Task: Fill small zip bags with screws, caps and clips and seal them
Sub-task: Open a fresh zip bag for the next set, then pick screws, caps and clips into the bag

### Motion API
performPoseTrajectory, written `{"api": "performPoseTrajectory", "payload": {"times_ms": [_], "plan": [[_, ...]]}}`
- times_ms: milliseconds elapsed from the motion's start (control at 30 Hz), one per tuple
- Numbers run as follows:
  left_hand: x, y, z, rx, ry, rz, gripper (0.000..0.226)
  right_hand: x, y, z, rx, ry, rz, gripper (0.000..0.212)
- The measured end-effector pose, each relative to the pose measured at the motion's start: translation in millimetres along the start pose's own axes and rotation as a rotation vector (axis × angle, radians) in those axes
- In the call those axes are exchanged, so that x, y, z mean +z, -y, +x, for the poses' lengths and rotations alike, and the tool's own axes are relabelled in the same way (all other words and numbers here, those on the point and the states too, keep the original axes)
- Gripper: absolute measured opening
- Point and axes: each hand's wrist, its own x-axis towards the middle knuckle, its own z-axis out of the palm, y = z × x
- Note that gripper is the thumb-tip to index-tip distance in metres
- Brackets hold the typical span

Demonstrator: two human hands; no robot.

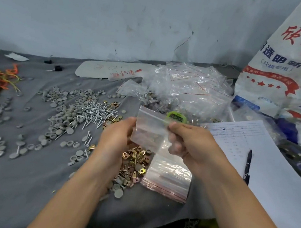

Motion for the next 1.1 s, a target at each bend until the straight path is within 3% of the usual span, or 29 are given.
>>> {"api": "performPoseTrajectory", "payload": {"times_ms": [67, 100, 233, 333, 533, 600, 700, 767, 833, 900, 1000, 1100], "plan": [[-18.3, -11.8, -0.9, -0.134, 0.064, -0.192, 0.054, 4.3, -4.3, -1.5, -0.002, 0.071, -0.199, 0.015], [-25.8, -16.5, -3.0, -0.149, 0.083, -0.143, 0.057, 7.2, -6.1, -2.6, -0.037, 0.094, -0.315, 0.015], [-47.6, -23.7, -16.0, 0.004, 0.216, 0.320, 0.018, 18.1, -10.4, -6.0, -0.180, 0.142, -0.580, 0.015], [-60.5, -24.2, -24.2, 0.042, 0.356, 0.427, 0.011, 27.5, -12.6, -7.8, -0.206, 0.199, -0.670, 0.016], [-75.7, -20.8, -28.5, 0.030, 0.282, 0.502, 0.009, 49.2, -17.4, -14.4, -0.182, 0.271, -0.668, 0.012], [-79.5, -21.6, -30.2, -0.006, 0.217, 0.468, 0.010, 58.8, -19.5, -15.9, -0.273, 0.082, -0.666, 0.013], [-84.0, -23.7, -27.4, 0.052, -0.121, 0.373, 0.016, 71.1, -20.3, -17.8, -0.549, -0.288, -0.776, 0.019], [-85.8, -25.1, -25.9, 0.136, -0.305, 0.371, 0.019, 80.2, -21.7, -17.7, -0.572, -0.212, -0.731, 0.018], [-84.6, -25.3, -27.6, 0.196, -0.313, 0.392, 0.017, 94.3, -26.7, -21.2, -0.444, 0.048, -0.599, 0.020], [-82.1, -25.4, -32.3, 0.212, -0.277, 0.476, 0.013, 108.5, -34.6, -23.2, -0.368, 0.200, -0.548, 0.023], [-83.1, -26.6, -35.1, 0.226, -0.291, 0.653, 0.016, 120.4, -41.9, -18.0, -0.370, 0.175, -0.536, 0.024], [-88.9, -25.6, -36.4, 0.193, -0.219, 0.619, 0.015, 121.5, -47.7, -14.8, -0.304, 0.162, -0.450, 0.030]]}}
